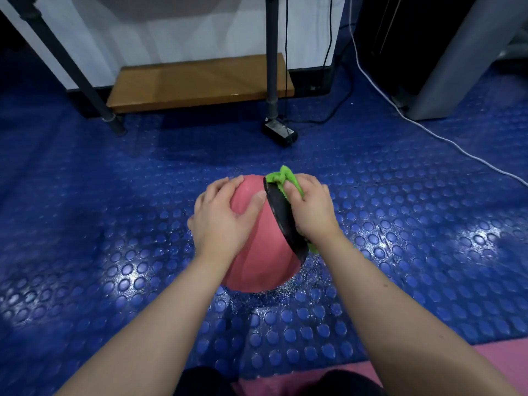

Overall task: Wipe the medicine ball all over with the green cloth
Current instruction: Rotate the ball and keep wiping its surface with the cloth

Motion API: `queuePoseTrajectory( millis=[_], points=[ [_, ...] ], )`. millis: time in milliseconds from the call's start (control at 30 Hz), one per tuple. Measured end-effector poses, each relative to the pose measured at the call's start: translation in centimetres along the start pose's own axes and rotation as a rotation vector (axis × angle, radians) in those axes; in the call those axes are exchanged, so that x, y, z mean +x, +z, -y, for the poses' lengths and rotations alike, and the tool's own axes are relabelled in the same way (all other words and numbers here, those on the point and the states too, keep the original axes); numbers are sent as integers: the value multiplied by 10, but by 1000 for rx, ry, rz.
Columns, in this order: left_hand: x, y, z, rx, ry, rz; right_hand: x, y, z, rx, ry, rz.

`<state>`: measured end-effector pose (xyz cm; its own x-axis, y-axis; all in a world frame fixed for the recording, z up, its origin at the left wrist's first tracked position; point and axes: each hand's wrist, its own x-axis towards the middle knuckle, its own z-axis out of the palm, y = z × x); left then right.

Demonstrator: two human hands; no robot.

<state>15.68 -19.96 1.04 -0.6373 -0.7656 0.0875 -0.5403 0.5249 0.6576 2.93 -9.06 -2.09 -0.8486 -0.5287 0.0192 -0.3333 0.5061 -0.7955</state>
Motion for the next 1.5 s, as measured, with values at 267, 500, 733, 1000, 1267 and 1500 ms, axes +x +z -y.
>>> queuePoseTrajectory(
  millis=[267,500,733,1000,1267,1500],
  points=[
    [-23,-2,22,-97,71,-111,-2,13,-20,279,94,4],
    [-30,4,8,-27,111,-85,-2,-1,-29,280,336,8],
    [-21,-12,23,-7,307,98,-12,-26,-56,215,481,20],
    [-38,-29,29,-208,-187,363,-27,-52,26,438,-68,-88],
    [-28,-24,25,-86,-105,397,-42,-6,69,-442,-173,269],
    [-29,-22,15,-52,-136,403,8,3,64,-274,186,166]
  ],
)
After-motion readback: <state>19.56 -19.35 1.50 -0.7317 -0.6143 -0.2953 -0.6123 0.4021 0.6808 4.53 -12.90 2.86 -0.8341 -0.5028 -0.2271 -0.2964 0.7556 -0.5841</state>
